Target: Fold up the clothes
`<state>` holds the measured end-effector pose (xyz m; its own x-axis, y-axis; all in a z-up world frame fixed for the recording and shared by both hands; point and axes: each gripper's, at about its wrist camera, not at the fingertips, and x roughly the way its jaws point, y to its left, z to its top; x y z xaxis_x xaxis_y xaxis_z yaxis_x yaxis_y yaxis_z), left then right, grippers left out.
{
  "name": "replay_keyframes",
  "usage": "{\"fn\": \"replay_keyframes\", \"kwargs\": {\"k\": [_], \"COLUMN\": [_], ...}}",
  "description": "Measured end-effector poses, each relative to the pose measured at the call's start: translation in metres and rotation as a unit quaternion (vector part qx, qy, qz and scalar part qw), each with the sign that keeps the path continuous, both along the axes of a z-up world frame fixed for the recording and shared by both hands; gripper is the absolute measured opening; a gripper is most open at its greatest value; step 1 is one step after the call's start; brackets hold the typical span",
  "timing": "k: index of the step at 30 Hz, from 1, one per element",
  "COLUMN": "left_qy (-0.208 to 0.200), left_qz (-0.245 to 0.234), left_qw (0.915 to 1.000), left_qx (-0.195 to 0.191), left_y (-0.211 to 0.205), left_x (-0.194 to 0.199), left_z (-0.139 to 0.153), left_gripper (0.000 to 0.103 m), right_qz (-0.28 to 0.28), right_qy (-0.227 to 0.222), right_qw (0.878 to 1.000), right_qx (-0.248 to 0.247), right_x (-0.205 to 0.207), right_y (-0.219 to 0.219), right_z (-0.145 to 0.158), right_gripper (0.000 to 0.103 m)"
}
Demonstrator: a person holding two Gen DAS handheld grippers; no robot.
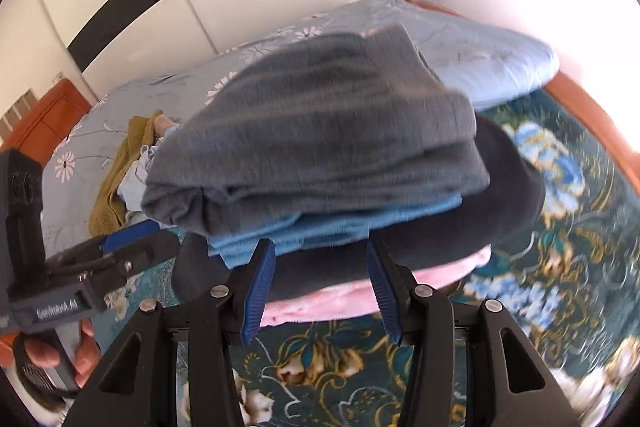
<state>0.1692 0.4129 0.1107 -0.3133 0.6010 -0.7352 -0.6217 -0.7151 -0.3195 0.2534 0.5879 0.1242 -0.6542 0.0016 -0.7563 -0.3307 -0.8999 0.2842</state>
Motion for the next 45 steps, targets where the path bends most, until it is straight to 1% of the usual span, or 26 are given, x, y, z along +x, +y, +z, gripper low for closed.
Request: {"fn": "replay_keyframes", "kwargs": {"k": [5,7,11,13,14,17,19,21,26,27,28,29,34,37,43,45], "left_qy": [-0.014,-0.019,-0.023,-0.026,-0.028,-0.032,-0.034,-0.034,-0.033,-0.034,-0.034,-0.036,-0.04,-0.037,-0.019,-0.016], "left_qz": [0.017,0.018,0.017,0.017,0.017,0.018,0.018,0.019,0.017,0.018,0.018,0.019,0.027,0.03,0.046,0.053], "left_qw": [0.9996,0.9994,0.9991,0.9989,0.9988,0.9986,0.9986,0.9986,0.9987,0.9987,0.9988,0.9987,0.9985,0.9986,0.9985,0.9983], "left_qx": [-0.018,-0.024,-0.033,-0.035,-0.036,-0.039,-0.037,-0.036,-0.034,-0.033,-0.031,-0.03,-0.025,-0.023,-0.024,-0.018], "left_y": [-0.007,-0.007,-0.007,-0.007,-0.006,-0.006,-0.005,-0.005,-0.004,-0.004,-0.004,-0.005,-0.005,-0.004,-0.003,-0.005], "left_x": [0.007,0.009,0.011,0.011,0.01,0.01,0.009,0.009,0.006,0.006,0.005,0.004,0.002,0.002,0.003,0.002], "left_z": [-0.015,-0.021,-0.03,-0.034,-0.036,-0.041,-0.044,-0.046,-0.047,-0.047,-0.048,-0.048,-0.048,-0.047,-0.045,-0.043], "left_gripper": [0.075,0.079,0.083,0.087,0.088,0.096,0.1,0.102,0.103,0.103,0.103,0.103,0.103,0.103,0.103,0.103], "right_qz": [-0.002,0.0,0.0,0.001,0.002,0.004,0.005,0.005,0.004,0.004,0.004,0.005,0.003,-0.001,-0.002,-0.003], "right_qy": [-0.027,-0.035,-0.052,-0.056,-0.059,-0.066,-0.067,-0.072,-0.085,-0.087,-0.089,-0.089,-0.086,-0.085,-0.082,-0.082], "right_qw": [0.999,0.999,0.999,0.998,0.998,0.997,0.997,0.997,0.996,0.995,0.995,0.995,0.995,0.995,0.995,0.995], "right_qx": [0.016,0.018,0.016,0.016,0.018,0.028,0.033,0.034,0.038,0.039,0.04,0.042,0.048,0.049,0.05,0.052], "right_x": [-0.004,-0.004,-0.011,-0.012,-0.013,-0.017,-0.017,-0.019,-0.023,-0.023,-0.024,-0.024,-0.024,-0.023,-0.019,-0.017], "right_y": [-0.012,-0.014,-0.017,-0.016,-0.016,-0.017,-0.025,-0.025,-0.024,-0.024,-0.024,-0.024,-0.022,-0.019,-0.015,-0.013], "right_z": [-0.015,-0.02,-0.029,-0.032,-0.033,-0.035,-0.038,-0.04,-0.044,-0.045,-0.045,-0.045,-0.042,-0.041,-0.037,-0.036], "right_gripper": [0.049,0.049,0.049,0.049,0.05,0.058,0.06,0.063,0.065,0.066,0.072,0.075,0.075,0.079,0.08,0.08]}}
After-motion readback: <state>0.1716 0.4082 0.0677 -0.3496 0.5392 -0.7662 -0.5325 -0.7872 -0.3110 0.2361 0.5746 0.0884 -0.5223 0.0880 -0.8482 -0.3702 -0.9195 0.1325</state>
